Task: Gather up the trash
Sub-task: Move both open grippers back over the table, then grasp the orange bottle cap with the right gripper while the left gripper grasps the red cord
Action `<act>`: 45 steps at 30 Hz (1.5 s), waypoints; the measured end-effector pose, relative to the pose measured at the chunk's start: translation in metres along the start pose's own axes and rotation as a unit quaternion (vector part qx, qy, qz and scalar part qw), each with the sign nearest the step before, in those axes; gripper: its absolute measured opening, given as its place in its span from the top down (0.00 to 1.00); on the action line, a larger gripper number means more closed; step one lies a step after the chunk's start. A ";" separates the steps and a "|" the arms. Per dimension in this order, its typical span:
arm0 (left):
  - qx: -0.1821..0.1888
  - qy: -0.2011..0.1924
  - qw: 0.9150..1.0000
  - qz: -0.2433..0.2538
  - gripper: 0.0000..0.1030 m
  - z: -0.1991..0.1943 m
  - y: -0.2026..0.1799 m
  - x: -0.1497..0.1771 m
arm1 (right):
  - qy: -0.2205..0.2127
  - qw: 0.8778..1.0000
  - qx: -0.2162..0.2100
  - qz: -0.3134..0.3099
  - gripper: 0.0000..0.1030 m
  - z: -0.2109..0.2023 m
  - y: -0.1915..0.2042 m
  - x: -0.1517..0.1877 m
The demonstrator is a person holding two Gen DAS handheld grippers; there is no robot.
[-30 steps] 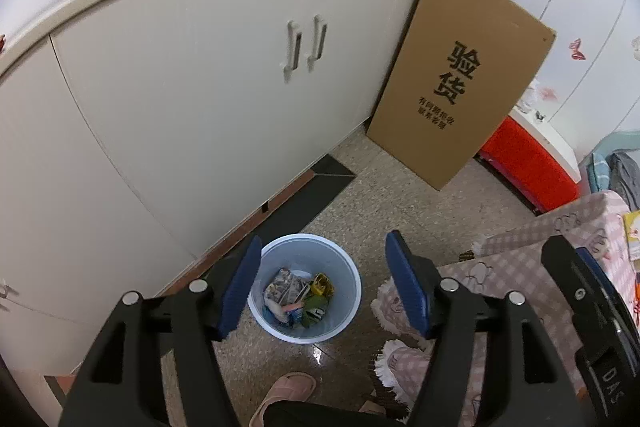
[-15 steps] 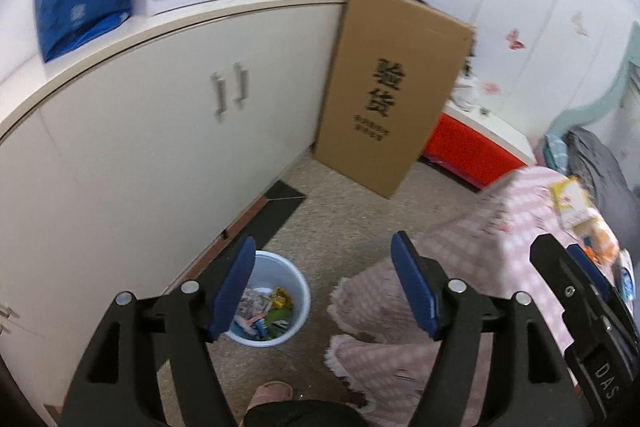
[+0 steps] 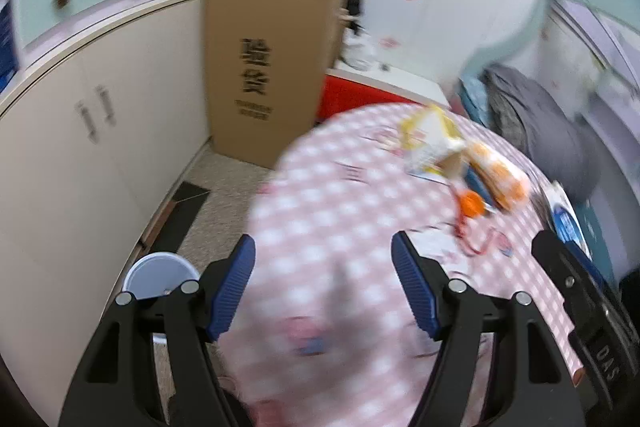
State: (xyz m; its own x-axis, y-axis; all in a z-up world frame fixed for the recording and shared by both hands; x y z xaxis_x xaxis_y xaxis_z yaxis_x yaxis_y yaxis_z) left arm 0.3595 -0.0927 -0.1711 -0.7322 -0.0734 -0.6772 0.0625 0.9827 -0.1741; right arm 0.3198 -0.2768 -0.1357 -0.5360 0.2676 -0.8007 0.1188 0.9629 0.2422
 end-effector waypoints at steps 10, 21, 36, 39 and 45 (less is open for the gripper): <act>0.037 0.034 0.996 0.070 0.33 0.055 -0.091 0.007 | 0.025 0.998 0.055 0.008 0.26 0.024 -0.069 -0.001; 0.050 0.046 0.990 0.124 0.91 0.087 -0.115 0.008 | 0.053 0.998 0.036 -0.014 0.26 0.056 -0.060 -0.005; 0.002 -0.015 0.999 0.051 0.96 0.049 -0.013 -0.026 | 0.135 0.988 0.014 -0.071 0.56 0.120 0.002 0.009; 0.002 -0.015 0.999 0.042 0.96 0.047 0.000 -0.029 | 0.136 0.988 0.022 -0.074 0.71 0.126 0.003 0.006; 0.001 -0.021 0.999 0.034 0.96 0.040 0.017 -0.034 | 0.127 0.988 0.019 -0.080 0.72 0.112 0.011 0.008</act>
State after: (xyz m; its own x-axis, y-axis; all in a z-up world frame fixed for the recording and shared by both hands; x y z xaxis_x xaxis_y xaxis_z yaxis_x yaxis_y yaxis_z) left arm 0.4130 -0.0806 -0.1794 -0.6976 -0.0131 -0.7164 0.1124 0.9855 -0.1274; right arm 0.4102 -0.2598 -0.2004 -0.7431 0.0982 -0.6619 0.0441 0.9942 0.0980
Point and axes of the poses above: each gripper's, at about its wrist camera, not at the fingertips, and z roughly the way its jaws point, y to its left, x to its underside, the point moved 10 cm from there along z, roughly the way its jaws point, and after that the axes turned 2 degrees about -y, right-handed, at the moved point
